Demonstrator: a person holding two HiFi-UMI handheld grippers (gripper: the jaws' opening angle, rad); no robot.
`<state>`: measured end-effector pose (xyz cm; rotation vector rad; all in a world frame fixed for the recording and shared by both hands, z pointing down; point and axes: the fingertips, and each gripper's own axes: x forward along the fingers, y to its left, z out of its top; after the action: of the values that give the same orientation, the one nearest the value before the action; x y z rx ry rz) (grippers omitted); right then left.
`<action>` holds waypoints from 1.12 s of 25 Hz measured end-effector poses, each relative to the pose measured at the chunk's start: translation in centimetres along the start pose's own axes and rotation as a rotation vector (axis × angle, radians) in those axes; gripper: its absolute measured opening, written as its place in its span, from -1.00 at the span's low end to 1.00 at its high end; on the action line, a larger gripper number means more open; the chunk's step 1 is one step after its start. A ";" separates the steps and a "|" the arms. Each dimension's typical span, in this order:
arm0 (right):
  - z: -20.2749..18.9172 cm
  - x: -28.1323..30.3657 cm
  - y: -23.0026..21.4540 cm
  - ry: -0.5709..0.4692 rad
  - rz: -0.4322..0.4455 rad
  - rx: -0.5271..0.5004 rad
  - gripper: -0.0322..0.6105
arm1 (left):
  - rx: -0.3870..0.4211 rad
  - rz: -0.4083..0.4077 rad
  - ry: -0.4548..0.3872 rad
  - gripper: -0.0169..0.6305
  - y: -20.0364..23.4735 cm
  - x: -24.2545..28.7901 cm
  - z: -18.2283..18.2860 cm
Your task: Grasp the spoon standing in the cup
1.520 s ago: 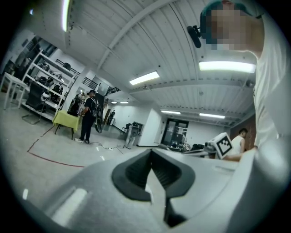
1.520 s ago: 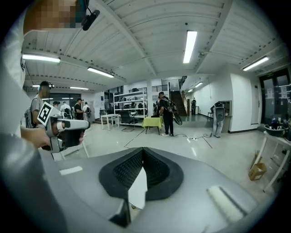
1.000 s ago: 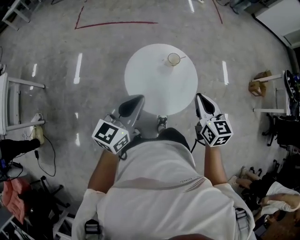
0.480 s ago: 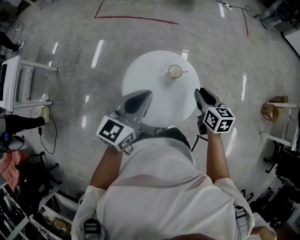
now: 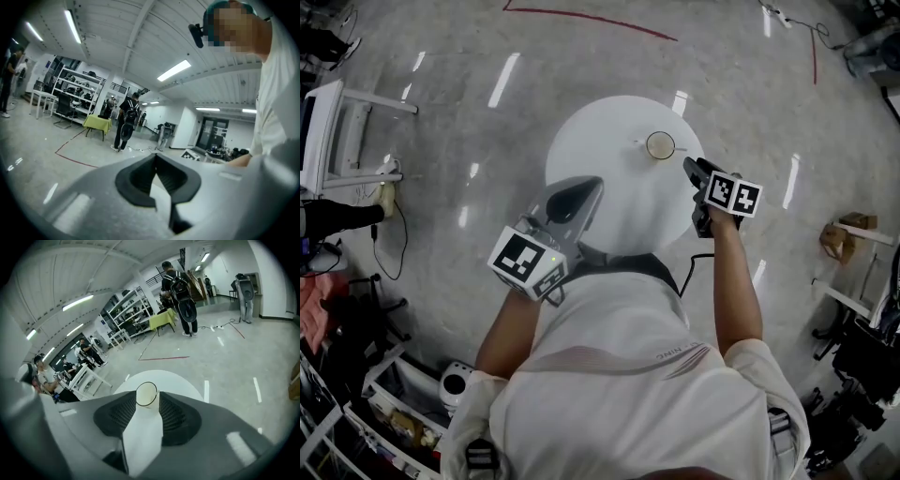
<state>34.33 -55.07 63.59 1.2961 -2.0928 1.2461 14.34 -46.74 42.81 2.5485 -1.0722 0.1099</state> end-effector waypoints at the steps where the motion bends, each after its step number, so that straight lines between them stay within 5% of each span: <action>1: 0.0 1.1 -0.4 0.014 -0.001 0.014 -0.41 | -0.007 0.009 0.006 -0.94 0.4 0.0 -0.2; 10: -0.6 7.2 -3.5 0.097 0.010 0.128 -0.41 | -0.041 0.080 0.031 -0.94 2.1 0.0 -2.3; 17: -0.5 8.8 -2.2 0.089 0.016 0.199 -0.86 | -0.054 0.105 0.031 -0.94 3.7 -1.6 -2.5; 28: 1.5 1.4 2.3 -0.077 -0.052 0.040 -0.87 | -0.032 0.030 -0.005 -0.94 3.5 -3.5 -0.9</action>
<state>31.85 -56.64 62.69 1.4282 -2.0824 1.2410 9.48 -46.29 44.01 2.5064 -1.1049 0.0939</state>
